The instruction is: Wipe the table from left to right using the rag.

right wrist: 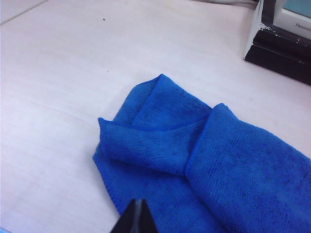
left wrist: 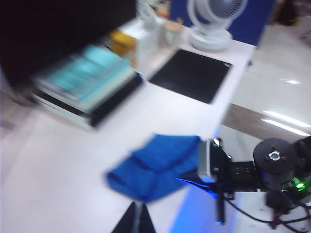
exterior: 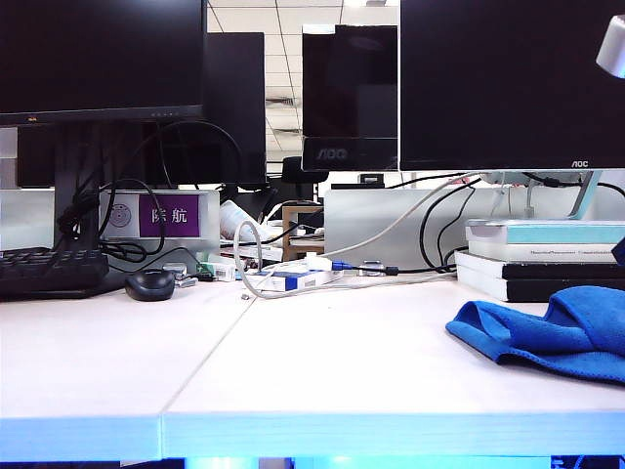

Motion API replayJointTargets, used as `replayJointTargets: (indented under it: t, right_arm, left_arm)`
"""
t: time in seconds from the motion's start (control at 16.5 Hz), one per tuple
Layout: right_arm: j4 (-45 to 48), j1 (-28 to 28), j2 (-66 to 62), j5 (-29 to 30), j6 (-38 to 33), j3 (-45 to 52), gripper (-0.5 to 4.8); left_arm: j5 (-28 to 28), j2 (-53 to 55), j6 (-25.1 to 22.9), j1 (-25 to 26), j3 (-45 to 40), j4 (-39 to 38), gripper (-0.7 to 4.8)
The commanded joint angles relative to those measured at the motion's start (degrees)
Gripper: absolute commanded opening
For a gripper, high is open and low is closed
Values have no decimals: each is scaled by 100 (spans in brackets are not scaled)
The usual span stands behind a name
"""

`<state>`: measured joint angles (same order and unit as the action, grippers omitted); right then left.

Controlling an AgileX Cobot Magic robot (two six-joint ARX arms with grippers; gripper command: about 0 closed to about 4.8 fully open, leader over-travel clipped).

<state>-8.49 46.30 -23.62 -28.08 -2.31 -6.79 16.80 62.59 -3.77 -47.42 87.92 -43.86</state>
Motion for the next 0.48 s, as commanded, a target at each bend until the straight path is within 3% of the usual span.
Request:
replayJointTargets:
  t: [0.06, 0.3, 0.48]
  right_arm:
    - [59, 7, 7, -35, -31, -22, -1]
    - [59, 7, 7, -33, -31, -22, -1]
    - [59, 7, 7, -35, -31, -22, -1]
  left_arm:
    - [63, -11, 271, -15, -1882, 2144, -5]
    - [-367, -90, 269, -2, -3602, 4177, -5]
    - [-763, -413, 273, 0, -4601, 5268, -5]
